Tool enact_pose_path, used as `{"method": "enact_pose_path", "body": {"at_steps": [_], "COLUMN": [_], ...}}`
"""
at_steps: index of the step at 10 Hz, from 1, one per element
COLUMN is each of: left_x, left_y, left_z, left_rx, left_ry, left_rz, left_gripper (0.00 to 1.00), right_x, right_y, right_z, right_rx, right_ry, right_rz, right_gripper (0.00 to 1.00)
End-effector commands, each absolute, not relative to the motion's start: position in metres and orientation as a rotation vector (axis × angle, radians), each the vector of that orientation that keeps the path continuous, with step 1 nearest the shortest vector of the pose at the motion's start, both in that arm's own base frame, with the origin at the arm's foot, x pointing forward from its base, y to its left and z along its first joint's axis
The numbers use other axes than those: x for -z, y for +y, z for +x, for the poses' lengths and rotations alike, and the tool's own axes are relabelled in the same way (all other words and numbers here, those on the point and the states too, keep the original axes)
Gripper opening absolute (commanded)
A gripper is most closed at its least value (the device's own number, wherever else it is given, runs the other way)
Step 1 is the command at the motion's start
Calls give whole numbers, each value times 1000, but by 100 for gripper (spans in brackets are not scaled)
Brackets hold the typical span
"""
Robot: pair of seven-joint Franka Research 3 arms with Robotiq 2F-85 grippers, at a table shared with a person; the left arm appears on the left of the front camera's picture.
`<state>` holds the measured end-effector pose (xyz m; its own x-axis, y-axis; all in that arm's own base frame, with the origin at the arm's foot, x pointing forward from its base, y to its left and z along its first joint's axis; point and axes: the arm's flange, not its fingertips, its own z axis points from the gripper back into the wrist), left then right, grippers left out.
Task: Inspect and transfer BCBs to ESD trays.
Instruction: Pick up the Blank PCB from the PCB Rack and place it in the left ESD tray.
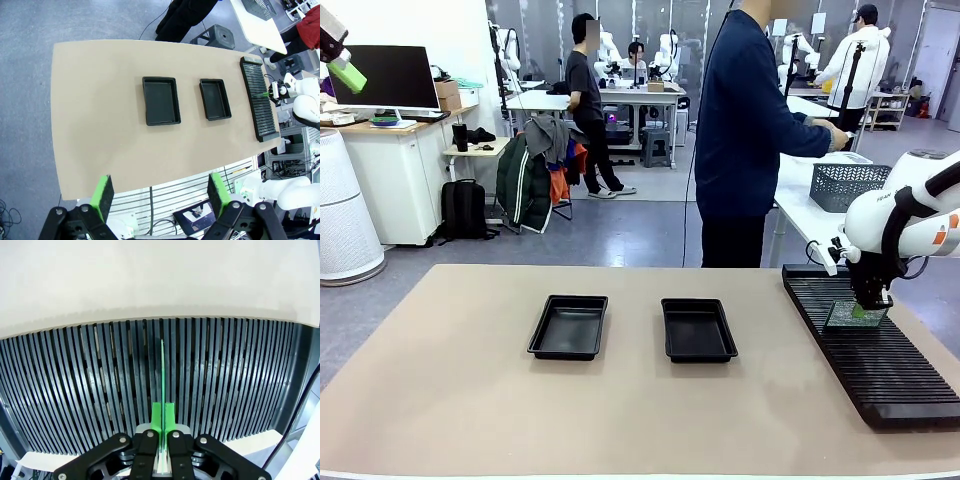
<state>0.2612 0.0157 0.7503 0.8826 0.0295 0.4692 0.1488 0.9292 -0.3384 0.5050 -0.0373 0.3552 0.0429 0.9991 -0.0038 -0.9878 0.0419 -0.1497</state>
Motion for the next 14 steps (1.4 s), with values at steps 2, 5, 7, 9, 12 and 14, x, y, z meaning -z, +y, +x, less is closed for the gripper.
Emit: {"method": "enact_pose_path", "body": {"at_steps": [2, 5, 7, 9, 12, 14], "left_x": [-749, -749, -749, -749, -749, -749], "left_y": [15, 15, 15, 15, 15, 15], "left_z": [260, 260, 260, 260, 260, 260], "left_rx": [63, 63, 63, 63, 63, 63], "left_ry": [-487, -487, -487, -487, -487, -487], "left_rz": [-378, -378, -378, -378, -378, -378], "left_gripper": [100, 100, 100, 100, 100, 100], "right_x": [-355, -355, -355, -355, -406, -484], "right_y": [-38, -38, -38, -38, -36, -33], "right_z": [504, 504, 504, 504, 490, 474], "right_rx": [-1522, -1522, -1522, -1522, -1522, -1509], "right_ry": [-114, -114, -114, -114, -151, -155], "right_rz": [-125, -125, -125, -125, -148, -169], "right_gripper": [0, 0, 0, 0, 3, 3]}}
